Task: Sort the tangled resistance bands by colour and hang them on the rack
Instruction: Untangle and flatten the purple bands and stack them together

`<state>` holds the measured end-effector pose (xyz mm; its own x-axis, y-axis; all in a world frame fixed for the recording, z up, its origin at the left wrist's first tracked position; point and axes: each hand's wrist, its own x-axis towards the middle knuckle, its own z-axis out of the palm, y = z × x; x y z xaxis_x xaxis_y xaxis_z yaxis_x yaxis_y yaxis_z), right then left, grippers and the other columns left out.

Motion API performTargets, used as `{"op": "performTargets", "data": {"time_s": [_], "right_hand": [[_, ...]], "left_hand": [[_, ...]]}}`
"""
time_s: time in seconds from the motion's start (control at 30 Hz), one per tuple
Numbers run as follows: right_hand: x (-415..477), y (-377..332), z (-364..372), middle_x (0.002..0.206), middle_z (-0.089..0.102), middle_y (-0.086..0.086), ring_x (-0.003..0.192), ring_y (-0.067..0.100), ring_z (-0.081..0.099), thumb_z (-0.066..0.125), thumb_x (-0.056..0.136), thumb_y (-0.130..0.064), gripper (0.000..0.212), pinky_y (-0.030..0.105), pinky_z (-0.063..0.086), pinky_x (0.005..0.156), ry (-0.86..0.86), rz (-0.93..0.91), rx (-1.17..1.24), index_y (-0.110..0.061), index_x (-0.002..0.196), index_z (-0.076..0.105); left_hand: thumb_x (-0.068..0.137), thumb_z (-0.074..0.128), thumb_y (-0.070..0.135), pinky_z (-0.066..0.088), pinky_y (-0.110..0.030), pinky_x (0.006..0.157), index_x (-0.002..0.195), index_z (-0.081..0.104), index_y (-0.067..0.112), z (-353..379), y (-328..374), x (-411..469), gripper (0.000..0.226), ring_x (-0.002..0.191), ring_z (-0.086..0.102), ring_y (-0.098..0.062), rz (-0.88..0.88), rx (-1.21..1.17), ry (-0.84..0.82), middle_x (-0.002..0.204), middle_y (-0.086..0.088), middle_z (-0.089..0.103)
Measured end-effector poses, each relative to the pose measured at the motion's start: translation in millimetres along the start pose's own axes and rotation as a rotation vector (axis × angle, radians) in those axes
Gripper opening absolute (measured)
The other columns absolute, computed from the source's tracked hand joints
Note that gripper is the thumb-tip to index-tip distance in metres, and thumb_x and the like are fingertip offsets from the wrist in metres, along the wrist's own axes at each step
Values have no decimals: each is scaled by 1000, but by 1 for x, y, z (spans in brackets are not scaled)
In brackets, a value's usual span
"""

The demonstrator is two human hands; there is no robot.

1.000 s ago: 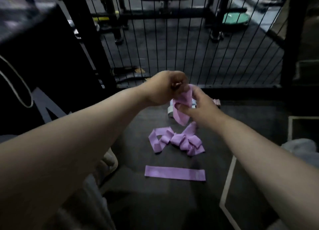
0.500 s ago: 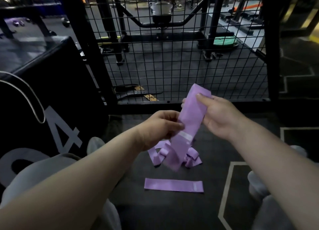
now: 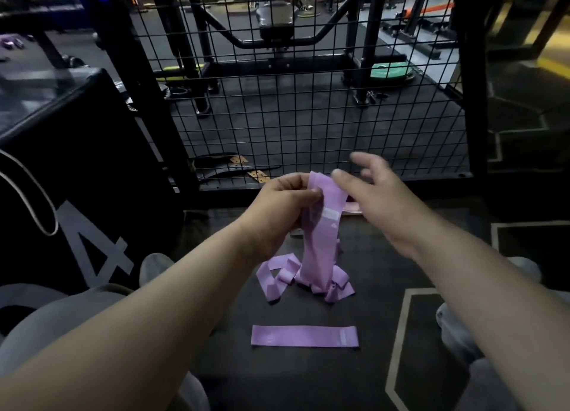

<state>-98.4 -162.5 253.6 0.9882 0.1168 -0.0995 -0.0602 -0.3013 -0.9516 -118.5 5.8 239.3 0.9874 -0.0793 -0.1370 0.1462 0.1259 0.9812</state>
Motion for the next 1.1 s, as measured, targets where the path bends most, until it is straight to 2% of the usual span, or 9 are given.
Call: {"op": "performTargets", "data": {"time_s": [0.17, 0.43, 0.57, 0.7, 0.77, 0.83, 0.93, 1.0, 1.1], "right_hand": [[-10, -2, -1, 90, 74, -4, 87, 12, 70, 74, 89, -32, 16, 36, 59, 84, -23, -292, -161, -21, 100, 73], [-3, -1, -2, 88, 75, -4, 89, 17, 70, 70, 93, -27, 10, 40, 57, 84, 46, -346, -184, -21, 94, 78], [4, -2, -6, 86, 75, 4, 85, 26, 68, 66, 96, -23, 13, 41, 56, 79, 101, -363, -166, -14, 92, 75], [5, -6, -10, 90, 75, 11, 79, 23, 67, 66, 97, -21, 13, 40, 56, 77, 98, -375, -106, -12, 92, 74], [3, -7, -10, 90, 75, 10, 83, 27, 69, 66, 97, -22, 12, 40, 56, 77, 66, -384, -102, -13, 94, 74], [0, -8, -9, 92, 75, 8, 82, 22, 68, 66, 97, -21, 12, 38, 55, 76, 0, -381, -113, -13, 96, 74], [-4, -9, -5, 89, 75, 3, 76, 6, 61, 65, 97, -22, 12, 29, 52, 71, -89, -386, -148, -15, 98, 74], [-7, -9, -3, 89, 75, -1, 79, 6, 64, 65, 97, -25, 13, 27, 53, 76, -100, -395, -153, -17, 100, 75], [-7, -10, -4, 92, 75, -3, 90, 13, 69, 64, 98, -27, 14, 30, 56, 84, -79, -382, -165, -19, 102, 75]], "left_hand": [[95, 55, 2, 48, -30, 66, 113, 68, -6, 4, 3, 2, 24, 83, 58, -29, -42, 12, -8, 99, -23, 67], [92, 53, 2, 48, -30, 64, 94, 72, 7, 2, 3, 1, 20, 71, 60, -24, -77, -5, 59, 85, -14, 68], [70, 59, 10, 52, -38, 71, 97, 72, -4, -5, 0, 1, 33, 73, 60, -28, -132, 66, 172, 85, -26, 66], [86, 53, 2, 46, -27, 58, 77, 65, 0, -16, -7, 2, 16, 56, 55, -23, -199, 559, 193, 66, -15, 60], [91, 50, 15, 42, -26, 56, 74, 62, 4, -25, -12, 3, 24, 59, 52, -23, -239, 991, 126, 69, -11, 61], [93, 47, 21, 39, -26, 54, 80, 61, 10, -26, -16, 4, 23, 65, 52, -20, -177, 1187, 100, 83, -9, 66], [91, 50, 10, 53, -24, 79, 114, 67, 7, -17, -6, 0, 29, 94, 67, -21, 29, 473, 37, 111, -6, 72], [83, 49, 7, 50, -38, 103, 124, 63, -2, -15, 0, -2, 44, 115, 64, -34, 92, 45, -88, 122, -20, 69], [81, 53, 8, 41, -49, 112, 124, 61, -8, -11, 1, -6, 47, 119, 60, -43, 102, 1, -180, 124, -31, 63]]}}
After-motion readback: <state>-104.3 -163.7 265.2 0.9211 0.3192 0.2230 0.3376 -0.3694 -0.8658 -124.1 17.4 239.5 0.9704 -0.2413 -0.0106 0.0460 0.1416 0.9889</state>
